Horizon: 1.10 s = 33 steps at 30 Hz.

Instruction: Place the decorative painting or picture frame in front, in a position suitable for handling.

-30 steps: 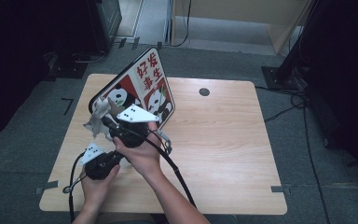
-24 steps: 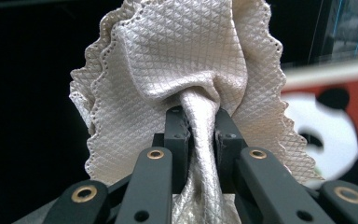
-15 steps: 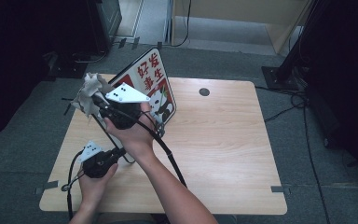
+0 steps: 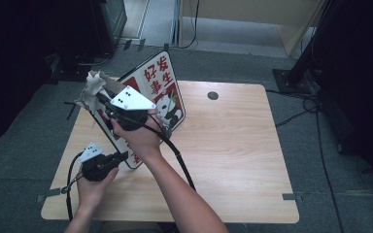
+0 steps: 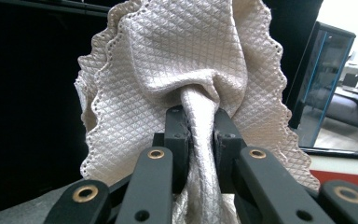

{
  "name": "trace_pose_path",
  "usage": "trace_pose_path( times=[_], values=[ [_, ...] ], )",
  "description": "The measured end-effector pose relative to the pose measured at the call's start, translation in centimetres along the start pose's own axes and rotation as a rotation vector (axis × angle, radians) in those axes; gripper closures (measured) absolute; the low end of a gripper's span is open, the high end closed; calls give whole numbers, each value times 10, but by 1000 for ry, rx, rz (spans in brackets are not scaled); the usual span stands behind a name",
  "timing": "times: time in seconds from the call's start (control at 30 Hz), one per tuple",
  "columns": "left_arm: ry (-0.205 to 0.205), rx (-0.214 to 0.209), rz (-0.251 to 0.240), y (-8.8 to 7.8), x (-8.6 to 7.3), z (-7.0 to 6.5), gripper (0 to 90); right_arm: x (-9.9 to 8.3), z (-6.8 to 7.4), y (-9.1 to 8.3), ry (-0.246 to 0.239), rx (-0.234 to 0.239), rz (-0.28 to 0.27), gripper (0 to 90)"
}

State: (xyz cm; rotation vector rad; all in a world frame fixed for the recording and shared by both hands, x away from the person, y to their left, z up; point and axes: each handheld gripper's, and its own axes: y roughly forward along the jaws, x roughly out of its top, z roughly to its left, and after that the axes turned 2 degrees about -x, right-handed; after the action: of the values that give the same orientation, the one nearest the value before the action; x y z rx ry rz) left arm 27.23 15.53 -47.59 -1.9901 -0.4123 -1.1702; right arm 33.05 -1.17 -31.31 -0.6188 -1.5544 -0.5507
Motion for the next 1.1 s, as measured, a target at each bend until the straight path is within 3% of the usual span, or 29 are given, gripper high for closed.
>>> trace_pose_path(
  times=[0.17,0.23,0.5,0.87,1.03,1.1],
  values=[
    [14,-5,10,0,2,1,798,6,2,-1,11,-35,-83,800],
    [16,-10,20,0,3,2,797,9,4,3,4,-23,-99,799],
    [28,-28,44,-2,6,8,796,5,12,18,-21,-6,-107,792],
    [45,-46,61,-3,8,14,795,6,-3,26,-64,-109,-63,792],
    [46,-44,66,-3,9,14,794,8,-22,25,-15,-197,-43,793],
    [49,-44,74,-3,10,14,794,9,-24,25,4,-198,-44,791]
  ],
)
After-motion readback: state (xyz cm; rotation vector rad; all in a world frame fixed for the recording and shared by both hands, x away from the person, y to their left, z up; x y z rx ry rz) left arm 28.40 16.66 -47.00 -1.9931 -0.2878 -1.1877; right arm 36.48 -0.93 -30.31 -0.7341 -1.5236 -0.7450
